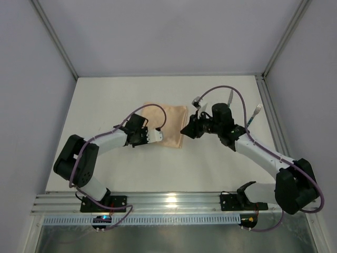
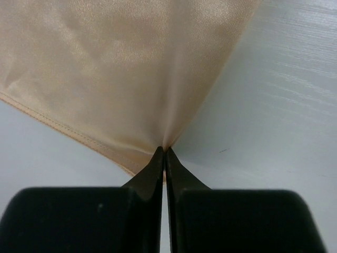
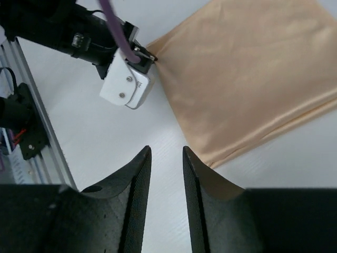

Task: Fold the napkin into a case and place the utensils inside
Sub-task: Move the square-folded napkin to the center of the board.

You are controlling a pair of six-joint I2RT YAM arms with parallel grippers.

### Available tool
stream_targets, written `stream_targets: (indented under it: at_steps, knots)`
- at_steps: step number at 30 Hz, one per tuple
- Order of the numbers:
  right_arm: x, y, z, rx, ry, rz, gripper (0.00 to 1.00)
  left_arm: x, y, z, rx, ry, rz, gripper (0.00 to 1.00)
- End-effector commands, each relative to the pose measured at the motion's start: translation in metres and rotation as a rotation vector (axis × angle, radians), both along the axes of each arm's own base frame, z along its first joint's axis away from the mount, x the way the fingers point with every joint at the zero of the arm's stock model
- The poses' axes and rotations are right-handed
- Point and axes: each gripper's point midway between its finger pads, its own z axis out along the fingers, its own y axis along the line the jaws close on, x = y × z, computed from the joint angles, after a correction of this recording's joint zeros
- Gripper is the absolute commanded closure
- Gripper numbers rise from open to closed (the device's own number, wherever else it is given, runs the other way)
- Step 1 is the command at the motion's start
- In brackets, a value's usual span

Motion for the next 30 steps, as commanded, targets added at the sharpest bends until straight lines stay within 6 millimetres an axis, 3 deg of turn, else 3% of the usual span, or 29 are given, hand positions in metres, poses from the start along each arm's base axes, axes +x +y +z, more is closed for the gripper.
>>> stream_targets:
  at_steps: [1, 3, 7, 8, 10, 15, 22, 28, 30]
  knots:
    - [-0.007, 0.011, 0.039, -0.008, -0.375, 0.141, 0.64, -0.014, -0.003, -0.003, -0.027, 0.061, 0.004, 1.00]
    - [-0.021, 0.016, 0.038, -0.099, -0.588, 0.228, 0.61, -0.021, -0.007, 0.009, -0.061, 0.076, 0.001, 1.00]
    - [-0.042, 0.018, 0.015, -0.213, -0.873, 0.352, 0.50, -0.037, -0.009, 0.029, -0.110, 0.092, -0.003, 1.00]
    - [-0.050, 0.016, -0.004, -0.243, -0.891, 0.381, 0.48, -0.039, -0.009, 0.037, -0.123, 0.083, -0.002, 1.00]
    - [-0.053, 0.020, -0.007, -0.270, -0.981, 0.393, 0.43, -0.046, -0.007, 0.040, -0.128, 0.103, -0.001, 1.00]
    - [-0.053, 0.031, -0.043, -0.387, -0.958, 0.484, 0.42, -0.054, -0.003, 0.036, -0.115, 0.128, 0.008, 1.00]
    - [-0.038, 0.033, -0.095, -0.574, -0.913, 0.574, 0.42, -0.058, 0.000, 0.031, -0.107, 0.150, 0.026, 1.00]
    - [-0.029, 0.034, -0.119, -0.694, -0.885, 0.621, 0.42, -0.060, -0.001, 0.036, -0.117, 0.150, 0.019, 1.00]
    - [-0.025, 0.036, -0.121, -0.724, -0.873, 0.637, 0.47, -0.061, -0.001, 0.036, -0.115, 0.152, 0.022, 1.00]
